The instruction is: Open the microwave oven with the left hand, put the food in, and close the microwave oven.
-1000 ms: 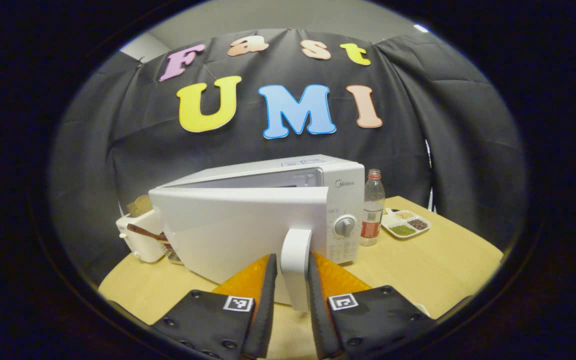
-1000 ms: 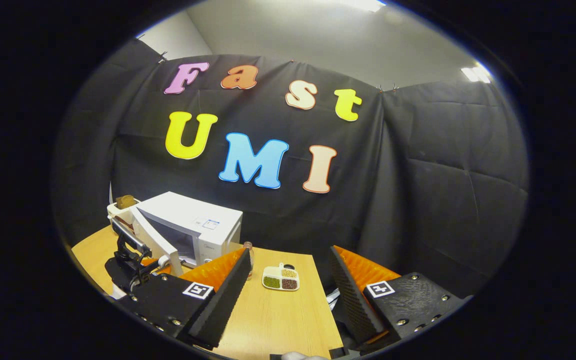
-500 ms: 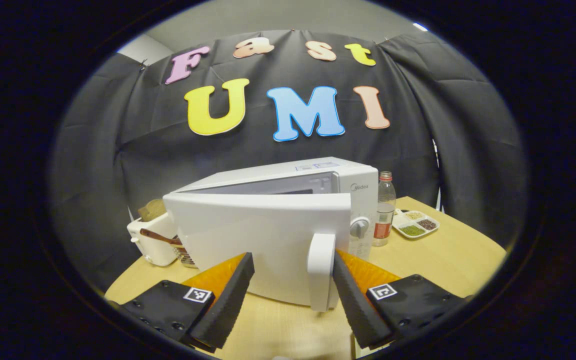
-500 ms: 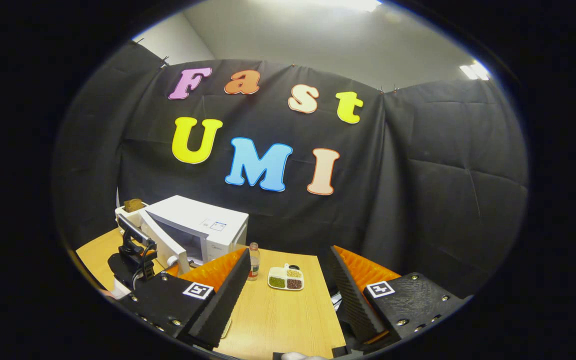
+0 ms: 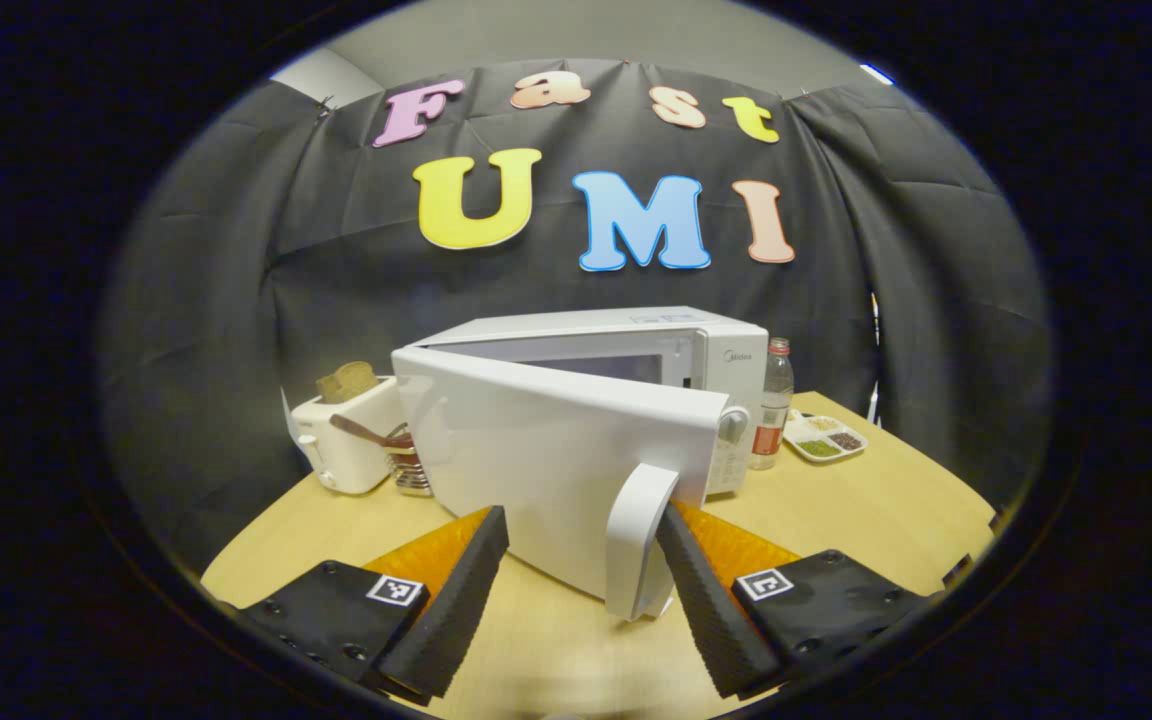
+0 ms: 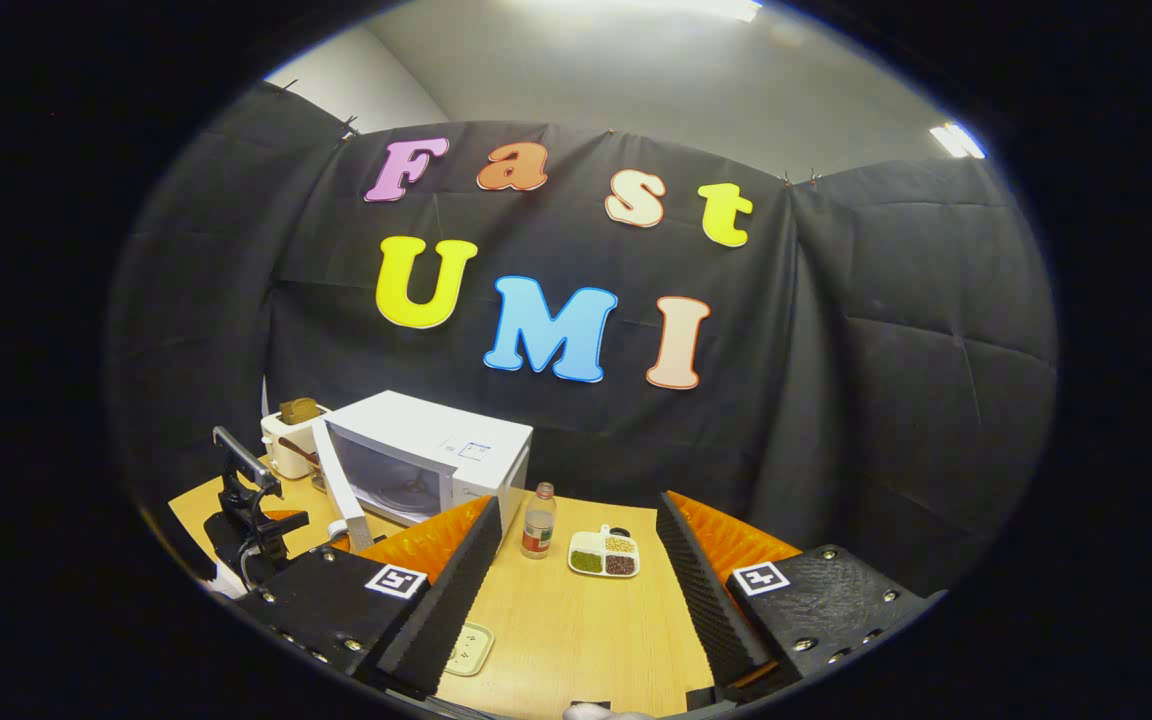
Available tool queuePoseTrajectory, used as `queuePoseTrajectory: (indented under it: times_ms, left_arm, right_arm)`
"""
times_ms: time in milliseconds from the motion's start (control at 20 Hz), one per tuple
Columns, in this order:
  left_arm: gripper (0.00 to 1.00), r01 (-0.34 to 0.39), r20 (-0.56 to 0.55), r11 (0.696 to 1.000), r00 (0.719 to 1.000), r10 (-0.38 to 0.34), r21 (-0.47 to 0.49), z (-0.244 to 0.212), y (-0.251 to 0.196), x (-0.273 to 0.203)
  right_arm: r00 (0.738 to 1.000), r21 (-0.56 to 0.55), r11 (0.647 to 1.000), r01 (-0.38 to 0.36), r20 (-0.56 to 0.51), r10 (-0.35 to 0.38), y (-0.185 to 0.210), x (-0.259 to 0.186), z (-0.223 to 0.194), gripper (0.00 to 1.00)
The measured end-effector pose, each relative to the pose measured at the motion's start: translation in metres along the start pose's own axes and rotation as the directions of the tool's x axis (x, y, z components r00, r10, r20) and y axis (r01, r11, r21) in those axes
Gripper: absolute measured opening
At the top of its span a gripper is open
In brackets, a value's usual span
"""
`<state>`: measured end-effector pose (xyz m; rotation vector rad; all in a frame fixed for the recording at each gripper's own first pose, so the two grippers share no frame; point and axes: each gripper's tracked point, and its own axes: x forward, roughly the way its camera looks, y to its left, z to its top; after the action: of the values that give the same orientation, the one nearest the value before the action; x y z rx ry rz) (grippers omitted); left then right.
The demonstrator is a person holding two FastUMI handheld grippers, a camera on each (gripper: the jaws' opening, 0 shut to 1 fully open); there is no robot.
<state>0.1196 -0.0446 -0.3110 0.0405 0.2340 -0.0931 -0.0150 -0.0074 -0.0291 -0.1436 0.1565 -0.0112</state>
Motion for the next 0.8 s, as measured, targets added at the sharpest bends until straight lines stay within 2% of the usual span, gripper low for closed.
queuePoseTrajectory:
  times_ms: [100, 150, 200, 350, 600, 800]
  left_arm:
    - [1.0, -0.027, -0.007, 1.0, 1.0, 0.027, -0.009, -0.007, 0.021, -0.02]
    - [0.95, -0.039, -0.01, 0.999, 0.999, 0.039, -0.015, -0.011, 0.034, -0.03]
    - [1.0, -0.053, -0.013, 0.998, 0.998, 0.053, -0.014, -0.015, 0.046, -0.039]
    - [0.98, -0.108, -0.028, 0.994, 0.994, 0.108, -0.002, -0.027, 0.086, -0.062]
    - [1.0, -0.189, -0.03, 0.982, 0.982, 0.189, 0.003, -0.036, 0.148, -0.094]
    - [0.99, -0.267, -0.039, 0.964, 0.963, 0.266, -0.015, -0.044, 0.199, -0.111]
  right_arm:
    - [0.999, -0.007, 0.999, -0.031, 0.006, 0.031, 0.017, -0.002, 0.0, 0.96]
    - [0.999, -0.008, 0.999, -0.048, 0.004, 0.048, 0.025, -0.003, -0.002, 0.96]
    - [0.998, -0.007, 0.998, -0.067, 0.001, 0.067, 0.035, -0.004, -0.003, 0.96]
    - [0.994, -0.003, 0.994, -0.113, -0.009, 0.113, 0.061, -0.005, -0.005, 0.96]
    - [0.983, -0.014, 0.983, -0.184, -0.019, 0.184, 0.102, -0.009, -0.008, 0.96]
    - [0.976, -0.022, 0.976, -0.218, -0.023, 0.218, 0.12, -0.01, -0.01, 0.96]
